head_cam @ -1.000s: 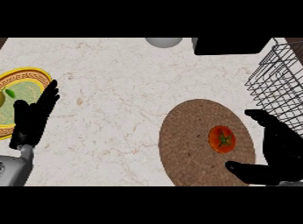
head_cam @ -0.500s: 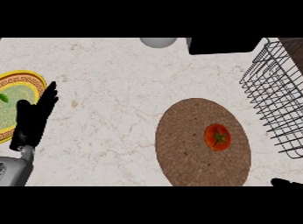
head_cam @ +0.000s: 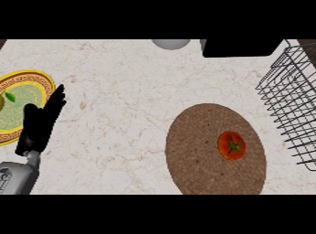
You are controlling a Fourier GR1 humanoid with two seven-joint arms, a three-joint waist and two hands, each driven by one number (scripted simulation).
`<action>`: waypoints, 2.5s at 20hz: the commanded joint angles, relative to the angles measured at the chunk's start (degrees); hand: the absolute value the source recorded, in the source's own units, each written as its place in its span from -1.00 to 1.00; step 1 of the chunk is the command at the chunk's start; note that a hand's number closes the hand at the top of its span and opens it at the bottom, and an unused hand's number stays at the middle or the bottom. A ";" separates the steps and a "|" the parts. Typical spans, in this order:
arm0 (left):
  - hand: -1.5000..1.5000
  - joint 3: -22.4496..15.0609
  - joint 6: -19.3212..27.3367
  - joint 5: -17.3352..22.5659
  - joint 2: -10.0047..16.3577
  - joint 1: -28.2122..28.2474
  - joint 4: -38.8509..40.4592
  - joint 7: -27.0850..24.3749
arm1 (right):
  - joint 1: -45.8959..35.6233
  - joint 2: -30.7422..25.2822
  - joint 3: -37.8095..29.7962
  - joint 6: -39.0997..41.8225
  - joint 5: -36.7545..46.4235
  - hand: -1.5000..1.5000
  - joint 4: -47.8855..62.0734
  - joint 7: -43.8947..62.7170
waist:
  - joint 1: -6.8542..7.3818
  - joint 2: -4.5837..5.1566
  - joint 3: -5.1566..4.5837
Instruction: Pick the tomato from the placemat and place it in the basket
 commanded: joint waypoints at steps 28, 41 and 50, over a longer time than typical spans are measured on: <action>0.00 5.93 -4.86 -9.95 -8.33 -1.87 -0.16 2.82 | -17.08 26.08 5.88 3.61 24.31 -1.00 15.60 1.69 | 1.95 0.31 0.15; 0.00 8.90 -8.26 -12.50 -10.58 -2.92 -3.96 7.41 | -21.42 33.20 9.67 1.02 31.58 -1.00 19.56 2.96 | 1.85 0.29 0.15; 0.00 10.96 -10.24 -13.70 -12.42 -2.66 -1.48 4.04 | -27.46 34.26 9.31 3.92 33.10 -1.00 23.67 7.10 | 1.91 0.31 0.14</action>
